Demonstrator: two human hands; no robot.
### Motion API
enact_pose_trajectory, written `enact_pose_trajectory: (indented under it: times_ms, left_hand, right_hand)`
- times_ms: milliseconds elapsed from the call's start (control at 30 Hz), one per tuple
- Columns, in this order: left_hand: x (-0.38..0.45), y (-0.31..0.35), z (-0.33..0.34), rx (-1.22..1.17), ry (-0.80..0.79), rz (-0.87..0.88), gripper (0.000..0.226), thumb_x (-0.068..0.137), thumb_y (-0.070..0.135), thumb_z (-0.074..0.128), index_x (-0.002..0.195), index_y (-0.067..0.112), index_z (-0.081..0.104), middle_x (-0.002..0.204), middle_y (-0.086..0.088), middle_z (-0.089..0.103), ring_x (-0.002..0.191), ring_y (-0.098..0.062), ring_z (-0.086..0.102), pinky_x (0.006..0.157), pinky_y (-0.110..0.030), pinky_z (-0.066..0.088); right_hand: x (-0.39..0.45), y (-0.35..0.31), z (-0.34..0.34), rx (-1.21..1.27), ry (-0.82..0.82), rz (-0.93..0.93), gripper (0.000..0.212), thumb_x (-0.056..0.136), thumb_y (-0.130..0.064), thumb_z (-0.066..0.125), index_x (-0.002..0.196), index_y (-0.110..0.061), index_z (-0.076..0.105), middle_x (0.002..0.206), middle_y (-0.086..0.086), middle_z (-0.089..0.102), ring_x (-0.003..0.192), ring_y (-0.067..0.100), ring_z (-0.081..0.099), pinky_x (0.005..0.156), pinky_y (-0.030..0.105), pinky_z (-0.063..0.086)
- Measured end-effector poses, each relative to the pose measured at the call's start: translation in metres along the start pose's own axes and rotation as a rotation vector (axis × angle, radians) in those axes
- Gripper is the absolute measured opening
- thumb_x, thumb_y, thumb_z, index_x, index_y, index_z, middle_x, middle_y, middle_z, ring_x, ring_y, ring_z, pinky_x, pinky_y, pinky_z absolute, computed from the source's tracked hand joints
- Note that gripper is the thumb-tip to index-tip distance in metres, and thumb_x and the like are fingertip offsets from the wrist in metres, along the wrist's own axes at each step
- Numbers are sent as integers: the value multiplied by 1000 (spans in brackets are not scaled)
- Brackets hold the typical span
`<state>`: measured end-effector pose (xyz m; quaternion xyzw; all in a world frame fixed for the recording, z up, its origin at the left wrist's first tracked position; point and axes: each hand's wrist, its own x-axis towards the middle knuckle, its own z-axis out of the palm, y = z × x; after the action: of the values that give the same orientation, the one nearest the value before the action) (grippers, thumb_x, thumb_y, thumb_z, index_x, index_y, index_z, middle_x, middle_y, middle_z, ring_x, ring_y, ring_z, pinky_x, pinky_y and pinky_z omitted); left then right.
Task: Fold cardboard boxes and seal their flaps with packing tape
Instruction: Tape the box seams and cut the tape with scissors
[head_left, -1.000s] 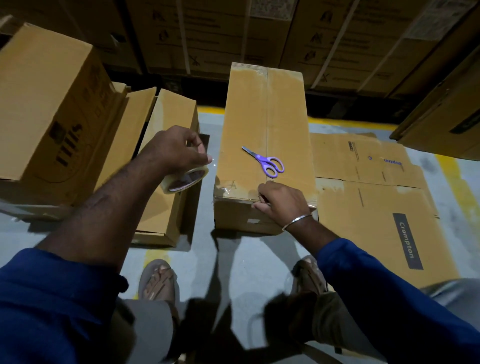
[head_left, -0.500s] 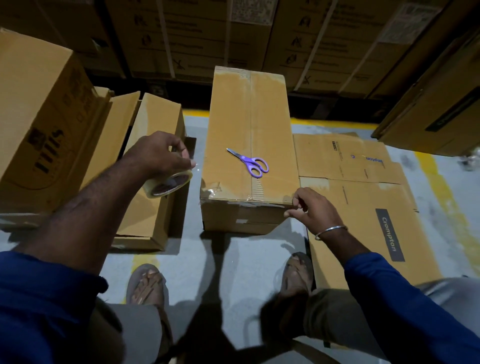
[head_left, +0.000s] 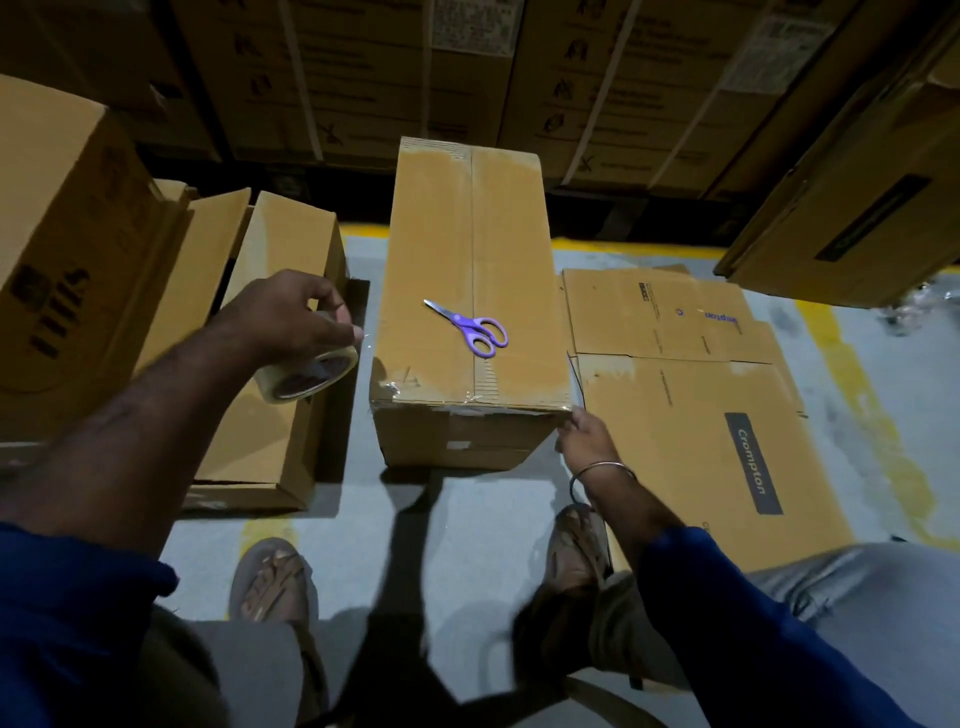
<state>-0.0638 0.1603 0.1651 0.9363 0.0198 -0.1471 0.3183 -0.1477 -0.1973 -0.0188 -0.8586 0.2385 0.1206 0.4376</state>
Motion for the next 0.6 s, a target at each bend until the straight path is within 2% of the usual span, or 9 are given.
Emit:
enact_pose_trajectory:
  times_ms: [100, 200, 233, 300, 400, 433, 467, 500, 600]
  left_hand:
    - [2, 1, 0, -6, -9, -12, 21, 83, 40, 82, 89, 27, 67, 113, -7, 66, 105, -32, 61, 86, -50, 56]
    - [3, 2, 1, -8, -13, -1, 20, 84, 39, 81, 90, 26, 67, 115, -6, 65, 107, -31, 60, 83, -45, 53]
    - [3, 2, 1, -11, -13, 2, 20, 84, 38, 81, 90, 25, 67, 115, -6, 65, 108, -31, 60, 82, -44, 53]
    - [2, 2, 1, -16, -10, 4, 20, 84, 38, 81, 91, 25, 68, 115, -5, 65, 108, -30, 60, 82, -44, 52]
    - [1, 1, 0, -25, -11, 6, 20, 84, 37, 82, 90, 23, 68, 111, -6, 66, 104, -30, 61, 84, -47, 56]
    - [1, 1, 0, -26, -9, 6, 20, 84, 37, 82, 90, 24, 68, 110, -6, 66, 104, -31, 61, 84, -47, 56]
    - [1, 0, 0, -23, -6, 5, 20, 84, 37, 82, 90, 24, 68, 110, -6, 66, 104, -31, 61, 83, -47, 56]
    - [2, 0, -1, -17, -3, 5, 20, 84, 37, 82, 90, 24, 68, 111, -6, 65, 105, -31, 61, 82, -46, 55]
    - [3, 2, 1, -3, 1, 3, 20, 85, 36, 81, 91, 24, 67, 114, -6, 63, 106, -30, 58, 80, -44, 52]
  right_hand:
    - [-4, 11, 14, -140, -89, 48, 26, 88, -17, 48, 102, -35, 58, 90, -12, 49, 86, 16, 46, 75, 32, 44]
    - [-28, -13, 15, -231, -124, 102, 20, 95, -7, 49, 88, -26, 49, 97, 5, 51, 93, 22, 48, 74, 28, 37]
    - [-30, -14, 15, -273, -139, 101, 13, 95, -7, 49, 98, -18, 56, 106, 12, 56, 99, 27, 53, 79, 27, 37]
    - [-31, -15, 12, -307, -120, 86, 36, 95, -11, 51, 129, -10, 63, 130, 16, 63, 118, 34, 60, 89, 29, 43]
    - [-33, -17, -2, -277, 11, 147, 32, 87, -23, 52, 110, -14, 73, 115, 18, 69, 106, 38, 64, 94, 32, 51]
    - [-34, -16, -8, -263, 59, 159, 31, 86, -24, 53, 107, -12, 72, 110, 19, 68, 103, 39, 64, 93, 41, 55]
    - [-33, -15, -13, -245, 106, 164, 32, 87, -20, 55, 112, -8, 70, 112, 20, 67, 104, 40, 63, 82, 38, 48]
    - [-34, -15, -16, -222, 149, 155, 37, 89, -15, 55, 122, -3, 64, 118, 21, 66, 108, 42, 62, 85, 31, 46]
    - [-38, -23, -8, -52, 131, 121, 53, 92, -6, 52, 145, -3, 49, 138, 17, 60, 128, 38, 56, 92, 31, 43]
